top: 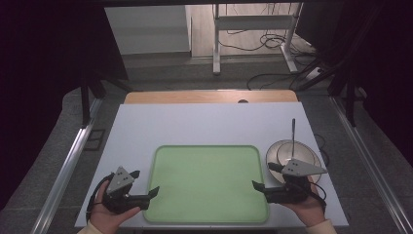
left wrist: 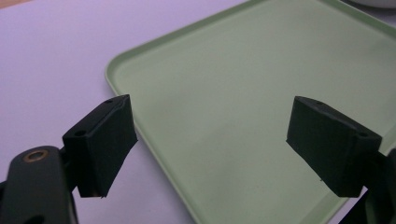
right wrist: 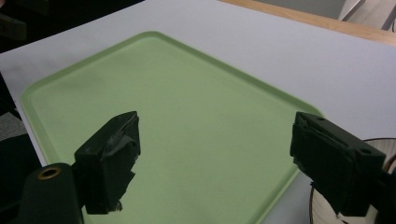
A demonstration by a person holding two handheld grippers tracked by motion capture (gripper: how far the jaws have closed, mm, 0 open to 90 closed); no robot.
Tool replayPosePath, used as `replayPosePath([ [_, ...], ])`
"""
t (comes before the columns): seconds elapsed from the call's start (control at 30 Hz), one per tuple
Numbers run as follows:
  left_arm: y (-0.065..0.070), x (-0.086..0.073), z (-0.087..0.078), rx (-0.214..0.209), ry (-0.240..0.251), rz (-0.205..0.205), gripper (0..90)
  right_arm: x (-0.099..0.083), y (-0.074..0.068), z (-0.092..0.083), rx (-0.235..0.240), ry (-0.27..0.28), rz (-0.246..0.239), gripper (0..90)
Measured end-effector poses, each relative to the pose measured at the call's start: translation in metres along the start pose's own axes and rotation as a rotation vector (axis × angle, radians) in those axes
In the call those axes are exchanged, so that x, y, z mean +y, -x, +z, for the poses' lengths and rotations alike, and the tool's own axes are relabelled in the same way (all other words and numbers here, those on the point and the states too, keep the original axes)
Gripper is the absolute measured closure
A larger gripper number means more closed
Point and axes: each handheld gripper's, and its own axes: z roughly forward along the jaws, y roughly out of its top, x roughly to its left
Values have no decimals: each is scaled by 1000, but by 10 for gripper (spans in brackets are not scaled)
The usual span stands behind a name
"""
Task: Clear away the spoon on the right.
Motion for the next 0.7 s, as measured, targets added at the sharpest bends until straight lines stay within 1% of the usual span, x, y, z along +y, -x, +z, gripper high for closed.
replayPosePath([
  [0.17, 1, 0, 1, 3, -5, -1, 151, 4, 4, 0, -1, 1, 17, 177],
  [0.33, 2, -3, 0, 8, -15, -2, 151, 8, 4, 1, 1, 4, 10, 178],
  [0.47, 3, -4, 0, 15, -19, -3, 152, 15, 5, 4, 2, 13, 9, 178],
  [0.5, 4, -5, 0, 18, -21, -4, 152, 19, 5, 5, -1, 18, 5, 178],
  [0.53, 4, -5, 0, 18, -21, -4, 152, 19, 5, 5, -1, 18, 5, 178],
  [0.57, 3, -7, -1, 23, -25, -6, 152, 23, 6, 5, -2, 22, 1, 178],
  [0.6, 3, -7, -1, 23, -25, -6, 152, 23, 6, 5, -2, 22, 1, 178],
  [0.7, 3, -9, -2, 29, -34, -9, 153, 29, 11, 6, -8, 33, 6, 181],
])
